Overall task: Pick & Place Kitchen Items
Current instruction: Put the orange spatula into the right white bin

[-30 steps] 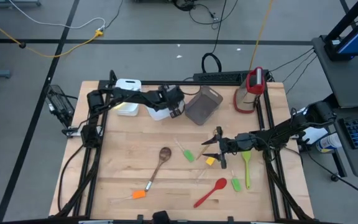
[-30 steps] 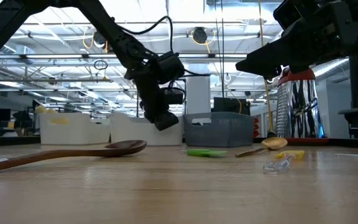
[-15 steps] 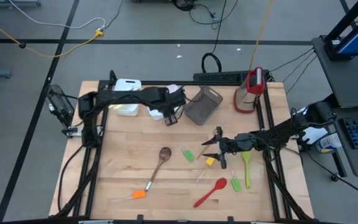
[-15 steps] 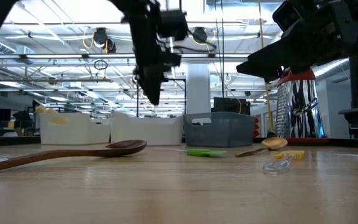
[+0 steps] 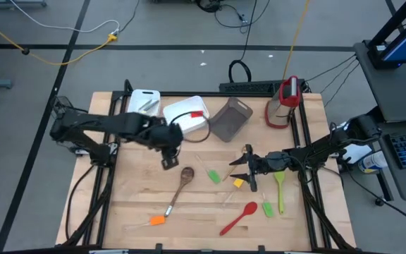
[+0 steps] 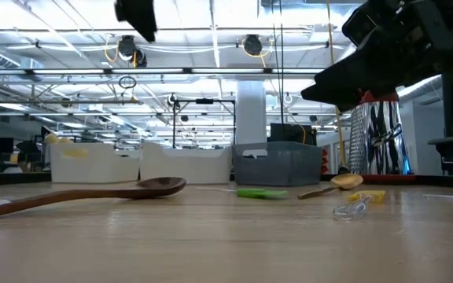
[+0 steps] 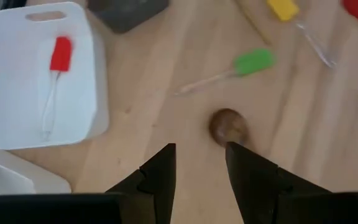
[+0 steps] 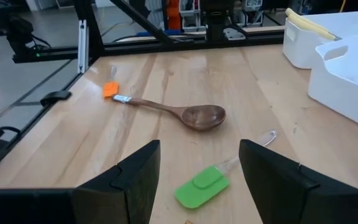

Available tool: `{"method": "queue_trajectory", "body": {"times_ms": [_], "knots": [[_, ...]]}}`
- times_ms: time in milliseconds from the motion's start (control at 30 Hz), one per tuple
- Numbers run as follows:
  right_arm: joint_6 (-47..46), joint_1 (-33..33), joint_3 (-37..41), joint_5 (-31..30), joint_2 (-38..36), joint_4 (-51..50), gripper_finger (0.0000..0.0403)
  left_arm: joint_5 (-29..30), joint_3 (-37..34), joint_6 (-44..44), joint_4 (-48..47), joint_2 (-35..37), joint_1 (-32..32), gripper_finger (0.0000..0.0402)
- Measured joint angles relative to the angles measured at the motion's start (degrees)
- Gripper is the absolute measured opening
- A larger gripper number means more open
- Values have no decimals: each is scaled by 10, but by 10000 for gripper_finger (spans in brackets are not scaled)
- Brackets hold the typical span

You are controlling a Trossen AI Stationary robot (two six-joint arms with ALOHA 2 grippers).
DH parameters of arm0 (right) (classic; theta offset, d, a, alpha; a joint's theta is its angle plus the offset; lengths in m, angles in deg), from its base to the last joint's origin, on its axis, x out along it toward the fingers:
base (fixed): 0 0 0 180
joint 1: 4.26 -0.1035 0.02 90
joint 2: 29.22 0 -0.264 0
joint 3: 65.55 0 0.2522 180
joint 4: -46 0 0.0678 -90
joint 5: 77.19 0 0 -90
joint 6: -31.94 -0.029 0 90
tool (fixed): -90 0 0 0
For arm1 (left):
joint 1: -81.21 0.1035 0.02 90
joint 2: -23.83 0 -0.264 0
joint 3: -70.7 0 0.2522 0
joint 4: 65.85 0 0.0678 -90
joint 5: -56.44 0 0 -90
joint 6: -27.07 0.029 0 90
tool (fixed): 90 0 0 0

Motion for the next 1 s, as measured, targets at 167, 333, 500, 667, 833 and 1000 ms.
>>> {"method": "queue_trajectory", "body": {"times_ms": [167, 333, 500, 667, 833, 1000], "knots": [[-9, 0, 0, 0, 0, 0, 212, 28, 0, -30, -20, 19, -78, 145], [-9, 0, 0, -1, 0, 1, 212, 35, -9, -77, -24, 19, -143, 145], [-9, 0, 0, -2, 0, 1, 212, 35, -47, -111, -10, 19, -205, 145], [-8, 0, 0, -2, 0, 1, 212, 34, -100, -181, 18, 19, -254, 145], [-2, 0, 0, -2, 0, 2, 212, 15, -165, -245, 85, 19, -288, 145], [-2, 0, 0, -2, 0, 2, 212, 8, -222, -282, 154, 19, -314, 145]]}}
